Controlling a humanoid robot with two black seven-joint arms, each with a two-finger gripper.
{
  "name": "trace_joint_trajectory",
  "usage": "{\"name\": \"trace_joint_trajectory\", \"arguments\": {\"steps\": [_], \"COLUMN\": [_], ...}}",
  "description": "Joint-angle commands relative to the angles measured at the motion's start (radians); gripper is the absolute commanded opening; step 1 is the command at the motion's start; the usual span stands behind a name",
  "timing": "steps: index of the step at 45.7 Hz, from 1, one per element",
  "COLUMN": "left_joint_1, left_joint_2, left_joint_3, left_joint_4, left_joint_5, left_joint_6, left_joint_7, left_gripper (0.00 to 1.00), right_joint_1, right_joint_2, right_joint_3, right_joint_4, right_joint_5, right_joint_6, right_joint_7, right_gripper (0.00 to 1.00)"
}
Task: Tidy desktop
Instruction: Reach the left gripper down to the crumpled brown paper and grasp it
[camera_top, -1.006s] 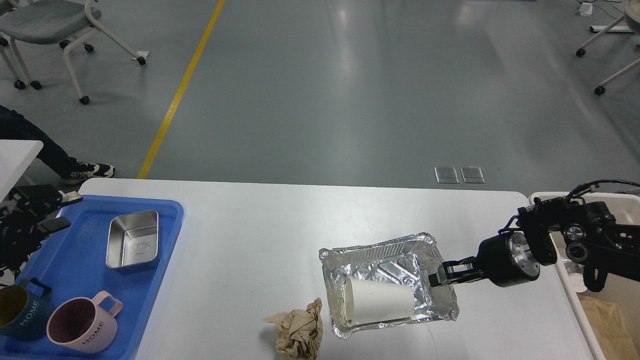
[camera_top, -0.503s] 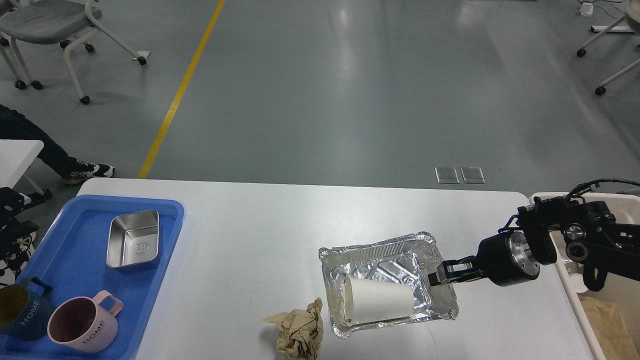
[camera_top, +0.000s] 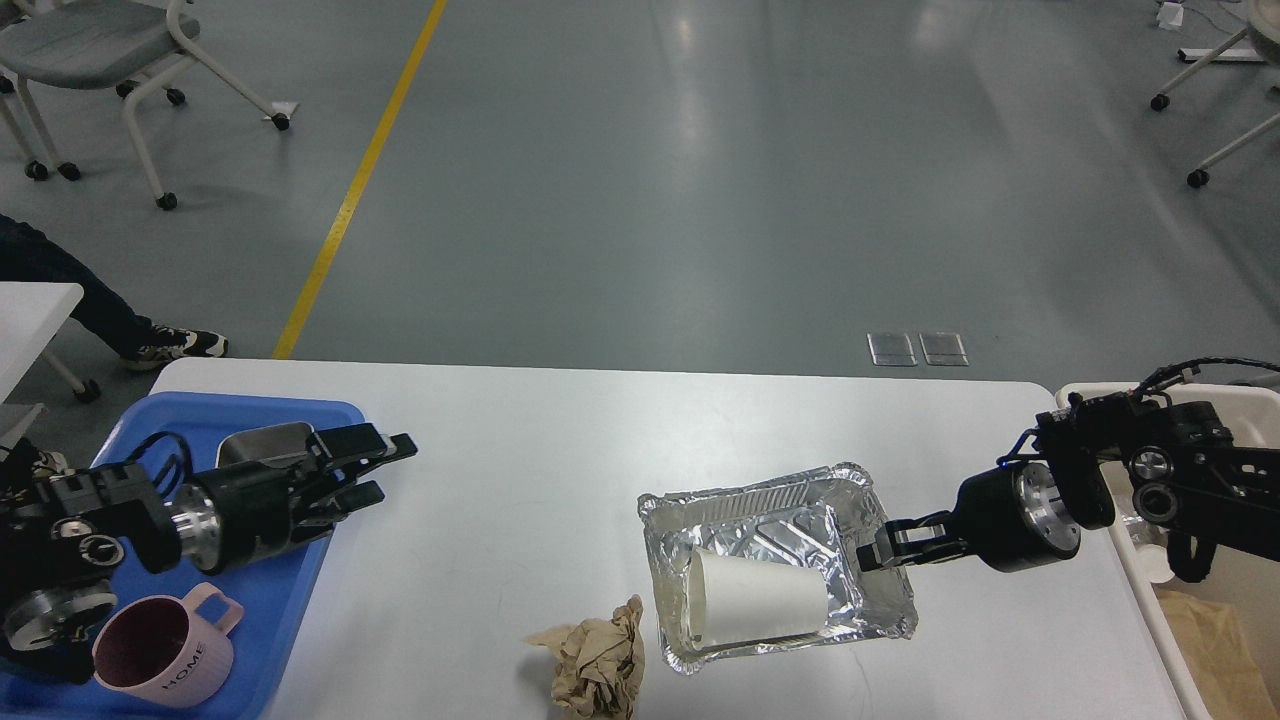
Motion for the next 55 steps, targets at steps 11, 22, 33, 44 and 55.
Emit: {"name": "trace_joint_trajectory", "arguments": {"steps": [11, 22, 33, 44, 55], "left_joint_1": [-0.005, 0.0, 0.0, -0.01, -0.036], "left_joint_2": [-0.16, -0.266, -0.424, -0.545, -0.617], "left_joint_3": [0.104, 0.199, 0.282, 0.343, 0.441], "left_joint_4": [0.011, 0.057, 0.12, 0.158, 0.161], "left_joint_5": [0.016, 0.019, 0.018, 0.018, 0.019], "left_joint_6": [0.003, 0.055, 0.111, 0.149, 0.204], "left_joint_7": [0.0, -0.001, -0.007, -0.011, -0.011], "left_gripper": [0.95, 0.95, 0.95, 0.95, 0.93], "right_joint_1": [-0.002, -0.002, -0.002, -0.002, -0.002], "right_joint_2": [0.001, 0.001, 0.0, -0.008, -0.007], "right_joint_3": [0.002, 0.005, 0.009, 0.012, 0.014], "right_joint_4": [0.0, 0.0, 0.0, 0.0, 0.0], "right_joint_5": [-0.001, -0.001, -0.001, -0.001, -0.001], "right_joint_6": [0.0, -0.002, -0.002, -0.002, -0.003], "right_joint_7": [0.0, 0.0, 0.0, 0.0, 0.0], "right_gripper": [0.0, 0.0, 0.0, 0.0, 0.0]}}
